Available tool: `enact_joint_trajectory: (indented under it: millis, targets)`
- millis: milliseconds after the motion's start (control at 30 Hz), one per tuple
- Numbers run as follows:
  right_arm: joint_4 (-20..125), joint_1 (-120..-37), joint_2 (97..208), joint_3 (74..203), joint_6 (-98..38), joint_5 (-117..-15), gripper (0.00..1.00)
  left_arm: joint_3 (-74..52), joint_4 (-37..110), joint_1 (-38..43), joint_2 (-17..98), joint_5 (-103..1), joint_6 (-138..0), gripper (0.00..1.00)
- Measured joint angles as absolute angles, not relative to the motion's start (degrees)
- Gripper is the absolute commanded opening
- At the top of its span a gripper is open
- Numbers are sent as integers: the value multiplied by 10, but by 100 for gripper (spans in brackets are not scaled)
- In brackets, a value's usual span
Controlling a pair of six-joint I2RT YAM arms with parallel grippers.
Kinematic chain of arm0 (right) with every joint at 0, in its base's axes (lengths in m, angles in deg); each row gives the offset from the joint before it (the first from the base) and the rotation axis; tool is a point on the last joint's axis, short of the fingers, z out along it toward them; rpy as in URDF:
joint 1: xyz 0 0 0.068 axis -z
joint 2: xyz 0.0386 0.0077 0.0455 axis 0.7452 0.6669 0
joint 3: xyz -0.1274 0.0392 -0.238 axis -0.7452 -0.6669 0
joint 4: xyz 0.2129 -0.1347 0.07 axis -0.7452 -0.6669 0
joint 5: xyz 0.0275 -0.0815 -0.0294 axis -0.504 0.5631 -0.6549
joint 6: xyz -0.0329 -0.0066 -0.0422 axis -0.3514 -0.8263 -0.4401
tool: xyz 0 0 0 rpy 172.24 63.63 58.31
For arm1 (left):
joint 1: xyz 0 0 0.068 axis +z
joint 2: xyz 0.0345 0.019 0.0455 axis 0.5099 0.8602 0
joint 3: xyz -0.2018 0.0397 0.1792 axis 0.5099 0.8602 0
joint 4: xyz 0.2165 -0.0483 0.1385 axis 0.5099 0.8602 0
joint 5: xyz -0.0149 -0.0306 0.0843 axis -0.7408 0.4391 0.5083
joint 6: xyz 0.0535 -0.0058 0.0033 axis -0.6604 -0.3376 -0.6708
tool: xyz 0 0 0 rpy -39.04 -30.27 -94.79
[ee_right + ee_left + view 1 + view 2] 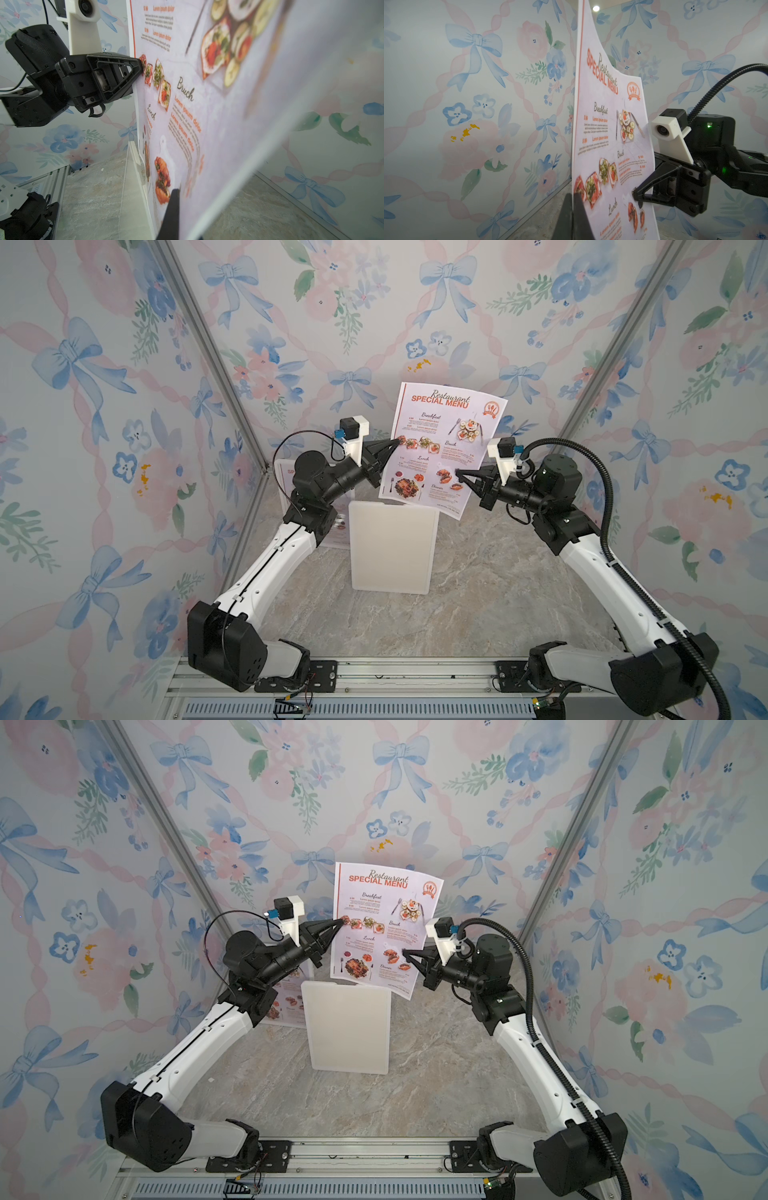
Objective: Insert the menus into the narrow rack
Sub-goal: Insert the menu into the narrow rack.
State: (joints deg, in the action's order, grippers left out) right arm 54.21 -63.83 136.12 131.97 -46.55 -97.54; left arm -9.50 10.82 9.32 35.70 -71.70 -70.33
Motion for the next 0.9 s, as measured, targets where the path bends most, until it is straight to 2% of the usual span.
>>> enact_joint_trajectory:
  millis: [900]
  targets:
    - [506, -616, 1352, 1324, -487, -997, 0, -99, 108, 89, 375, -734, -688, 4]
